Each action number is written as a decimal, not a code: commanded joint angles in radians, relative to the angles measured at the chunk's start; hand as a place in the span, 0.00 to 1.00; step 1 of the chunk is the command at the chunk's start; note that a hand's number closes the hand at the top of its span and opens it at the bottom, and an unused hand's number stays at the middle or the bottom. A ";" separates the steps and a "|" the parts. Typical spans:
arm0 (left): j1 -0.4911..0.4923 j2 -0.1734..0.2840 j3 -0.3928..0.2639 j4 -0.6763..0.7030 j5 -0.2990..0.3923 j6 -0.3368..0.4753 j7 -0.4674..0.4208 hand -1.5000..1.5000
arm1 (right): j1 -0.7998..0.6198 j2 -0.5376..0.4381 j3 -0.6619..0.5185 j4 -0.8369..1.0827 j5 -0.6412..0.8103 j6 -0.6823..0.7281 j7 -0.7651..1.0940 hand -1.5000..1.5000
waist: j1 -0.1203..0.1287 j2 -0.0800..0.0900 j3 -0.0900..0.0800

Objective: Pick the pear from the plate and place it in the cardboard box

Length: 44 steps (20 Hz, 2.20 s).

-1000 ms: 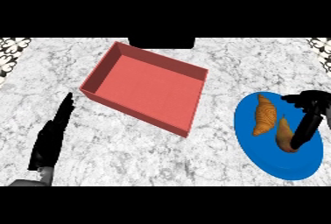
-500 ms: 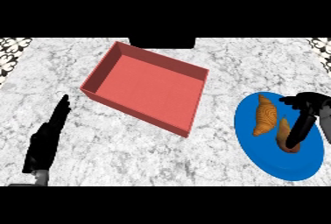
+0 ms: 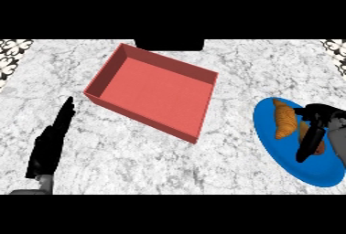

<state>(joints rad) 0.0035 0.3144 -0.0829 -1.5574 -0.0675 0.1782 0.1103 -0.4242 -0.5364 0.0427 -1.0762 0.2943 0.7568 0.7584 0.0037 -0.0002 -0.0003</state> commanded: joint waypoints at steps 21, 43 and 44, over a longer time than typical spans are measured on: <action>-0.018 -0.048 0.032 -0.001 -0.042 -0.076 -0.010 0.50 | -0.142 -0.011 0.193 -0.129 0.393 -0.315 -0.593 1.00 | 0.071 0.015 0.006; -0.043 -0.039 0.090 0.064 -0.034 -0.094 -0.040 0.50 | -0.543 0.144 -0.031 0.196 0.164 -0.447 -1.252 1.00 | 0.014 0.003 0.000; 0.004 -0.079 0.042 -0.032 -0.077 -0.044 0.031 0.50 | -0.532 0.144 -0.038 0.180 0.154 -0.438 -1.257 1.00 | 0.013 0.000 0.001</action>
<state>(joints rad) -0.0227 0.2534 -0.0266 -1.5293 -0.1246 0.1098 0.0953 -0.9149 -0.4189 0.0384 -0.8954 0.5042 0.2710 -0.4617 0.0222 0.0039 0.0005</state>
